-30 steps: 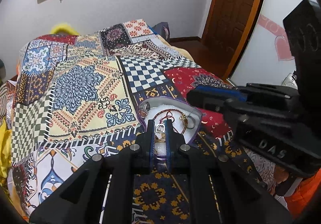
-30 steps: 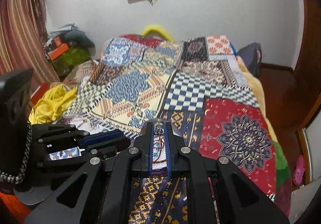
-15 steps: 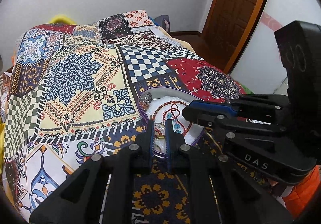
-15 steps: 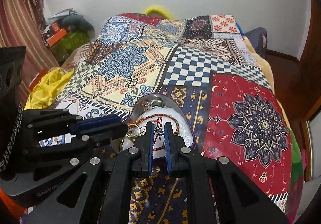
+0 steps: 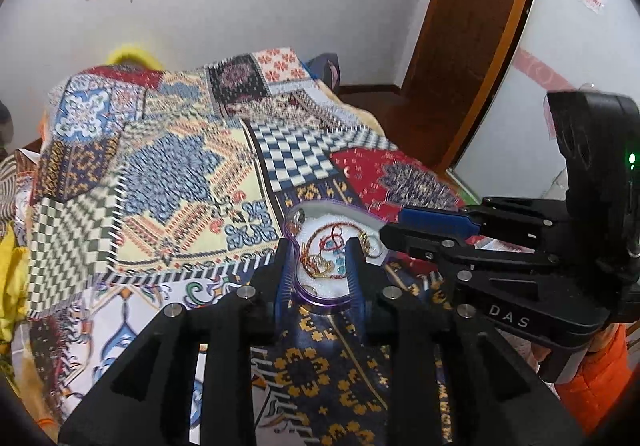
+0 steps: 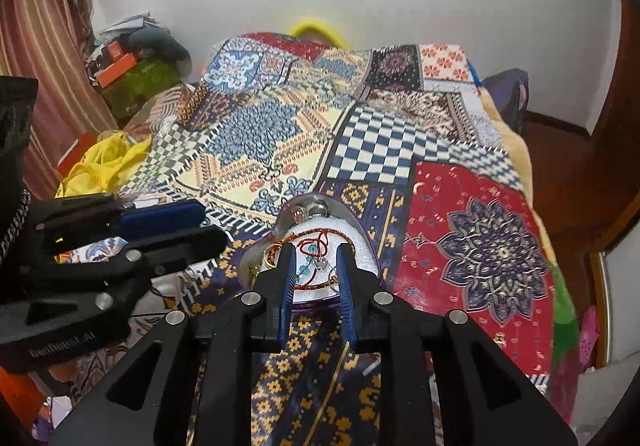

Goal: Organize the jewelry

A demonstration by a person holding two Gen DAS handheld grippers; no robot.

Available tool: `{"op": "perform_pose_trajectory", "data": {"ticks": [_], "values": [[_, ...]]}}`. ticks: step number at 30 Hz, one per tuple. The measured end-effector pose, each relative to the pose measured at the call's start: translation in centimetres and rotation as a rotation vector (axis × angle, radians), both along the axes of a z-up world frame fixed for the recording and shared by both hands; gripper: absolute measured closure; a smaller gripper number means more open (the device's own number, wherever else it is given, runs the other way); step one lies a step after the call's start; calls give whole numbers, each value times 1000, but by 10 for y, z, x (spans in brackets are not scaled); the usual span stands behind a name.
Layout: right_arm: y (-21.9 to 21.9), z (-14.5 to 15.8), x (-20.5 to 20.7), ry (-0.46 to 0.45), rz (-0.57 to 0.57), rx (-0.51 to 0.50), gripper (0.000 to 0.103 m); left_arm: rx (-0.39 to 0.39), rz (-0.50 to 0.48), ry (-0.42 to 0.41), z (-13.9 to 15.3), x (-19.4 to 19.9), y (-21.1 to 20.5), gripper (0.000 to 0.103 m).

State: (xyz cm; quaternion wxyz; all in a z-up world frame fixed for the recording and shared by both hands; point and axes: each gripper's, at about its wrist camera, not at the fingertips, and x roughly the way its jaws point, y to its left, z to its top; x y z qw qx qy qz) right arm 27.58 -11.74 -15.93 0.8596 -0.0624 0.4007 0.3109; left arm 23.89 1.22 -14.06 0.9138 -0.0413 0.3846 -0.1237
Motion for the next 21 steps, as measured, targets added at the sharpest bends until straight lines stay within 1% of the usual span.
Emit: {"op": "perform_pose_trajectory", "data": {"ticks": [4, 6, 8, 12, 14, 16, 18, 19, 20, 21], "values": [[-7, 22, -14, -49, -14, 19, 84, -10, 32, -71, 33, -20, 5, 78], [-14, 40, -26, -86, -24, 46, 84, -6, 46, -109, 48, -31, 7, 78], [-20, 58, -38, -131, -33, 74, 84, -4, 65, -165, 70, -46, 8, 78], [-34, 107, -74, -262, -54, 154, 84, 2, 97, -289, 109, -80, 9, 78], [-42, 131, -97, -346, -68, 194, 84, -1, 111, -363, 129, -103, 8, 74], [-48, 152, -121, -426, -81, 232, 84, -1, 123, -438, 147, -124, 5, 67], [-53, 166, -142, -494, -91, 256, 84, 11, 134, -508, 161, -143, 2, 65], [-54, 173, -154, -533, -97, 267, 84, 23, 142, -552, 169, -156, -2, 61], [-55, 178, -164, -563, -102, 273, 84, 30, 148, -578, 172, -164, -4, 59], [-56, 181, -171, -587, -109, 278, 84, 38, 154, -605, 177, -173, -6, 53]]}}
